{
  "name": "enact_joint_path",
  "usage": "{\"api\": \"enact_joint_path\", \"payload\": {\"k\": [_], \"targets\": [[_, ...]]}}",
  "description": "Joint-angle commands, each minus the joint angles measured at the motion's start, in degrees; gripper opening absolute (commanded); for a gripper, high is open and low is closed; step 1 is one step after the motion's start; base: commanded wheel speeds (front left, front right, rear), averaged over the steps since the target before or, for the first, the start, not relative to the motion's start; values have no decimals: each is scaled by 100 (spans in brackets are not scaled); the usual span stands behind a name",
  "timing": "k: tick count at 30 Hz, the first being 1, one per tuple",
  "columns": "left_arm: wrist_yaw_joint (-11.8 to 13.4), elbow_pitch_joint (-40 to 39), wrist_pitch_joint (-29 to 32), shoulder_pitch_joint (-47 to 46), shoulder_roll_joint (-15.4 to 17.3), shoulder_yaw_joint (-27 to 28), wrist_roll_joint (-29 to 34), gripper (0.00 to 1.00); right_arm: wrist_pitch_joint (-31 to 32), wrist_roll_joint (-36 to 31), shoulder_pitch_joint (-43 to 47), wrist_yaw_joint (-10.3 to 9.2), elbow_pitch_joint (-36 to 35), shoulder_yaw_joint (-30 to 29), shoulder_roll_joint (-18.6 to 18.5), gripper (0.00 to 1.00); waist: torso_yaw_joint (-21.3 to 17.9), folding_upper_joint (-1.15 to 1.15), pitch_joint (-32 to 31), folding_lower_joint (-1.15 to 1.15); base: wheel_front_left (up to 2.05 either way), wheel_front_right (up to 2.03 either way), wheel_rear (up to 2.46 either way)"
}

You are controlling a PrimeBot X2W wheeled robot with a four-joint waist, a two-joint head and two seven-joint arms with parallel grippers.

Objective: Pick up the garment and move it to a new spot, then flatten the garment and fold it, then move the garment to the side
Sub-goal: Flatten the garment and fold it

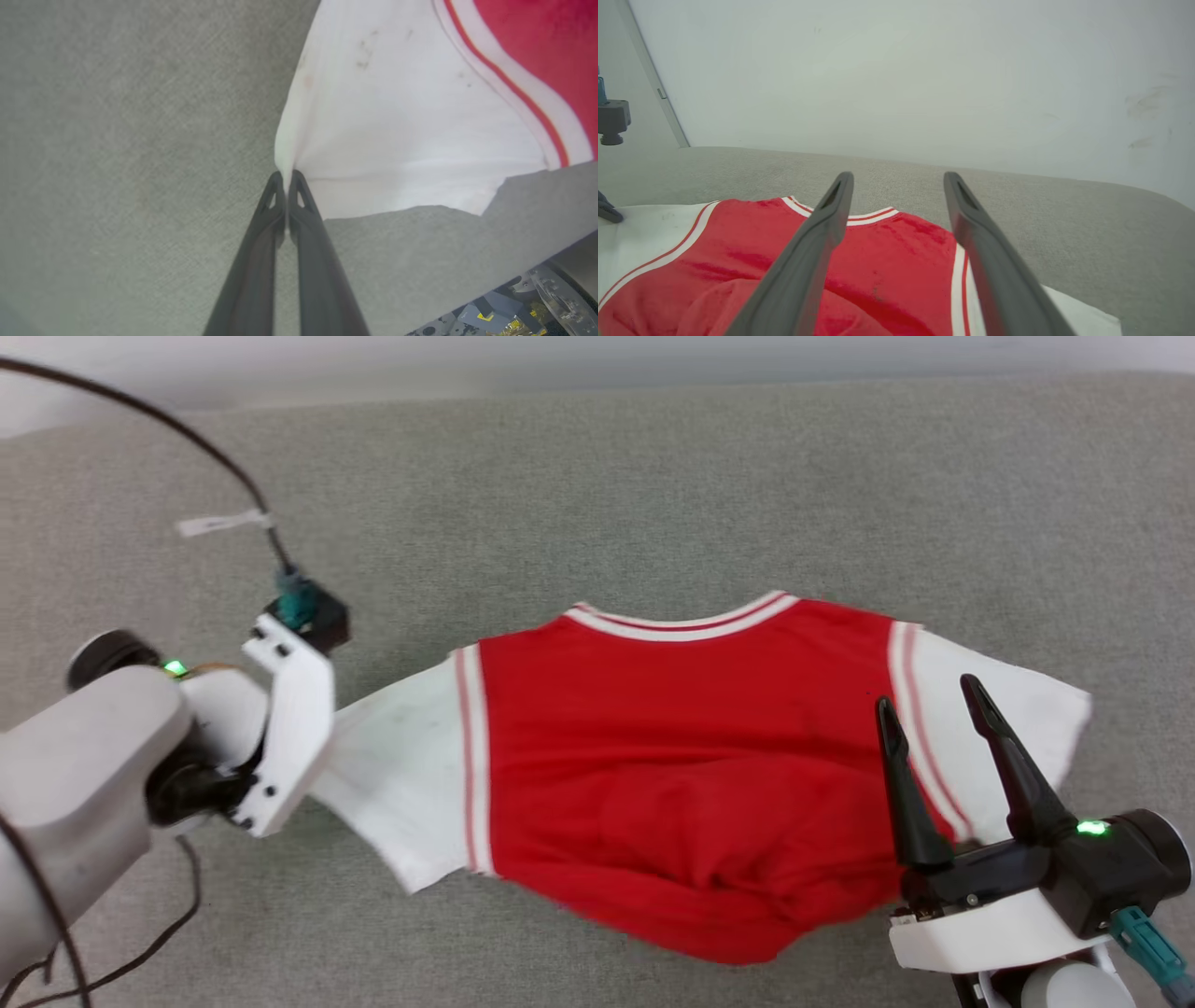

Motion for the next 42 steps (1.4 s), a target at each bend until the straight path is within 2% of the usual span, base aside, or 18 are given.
{"api": "enact_joint_path", "payload": {"k": [1,4,11,12,13,19,30,37,42], "targets": [[16,146,-44,150,112,5,11,0,-11,9,8,-3,23,8,19,100,48,0,-41,0,0,0,0],[16,481,-147,302,201,6,-44,0,-12,-10,3,-4,51,28,19,100,39,0,-49,0,0,0,0],[17,1117,-356,576,9,81,-306,0,-11,-25,81,-3,98,24,18,100,-5,0,-110,0,0,0,0],[17,1180,-408,596,-29,82,-315,37,-12,-11,100,-3,104,23,18,100,-7,0,-130,0,0,0,0],[17,1235,-492,589,-84,104,-298,100,-11,0,121,-3,110,15,18,100,-3,0,-153,0,0,0,0],[17,1193,-649,285,-146,255,-397,100,-12,58,199,-4,122,12,18,100,45,0,-307,0,0,0,0],[39,745,-131,-185,390,475,-768,100,-11,101,99,-3,34,76,18,100,-40,0,-221,0,0,0,0],[176,783,30,206,355,382,-934,100,-11,100,-23,-3,4,115,18,100,-162,0,-25,0,0,0,0],[152,852,106,421,283,249,-814,100,-11,72,-118,-3,-19,75,19,100,-208,0,106,0,0,0,0]]}}
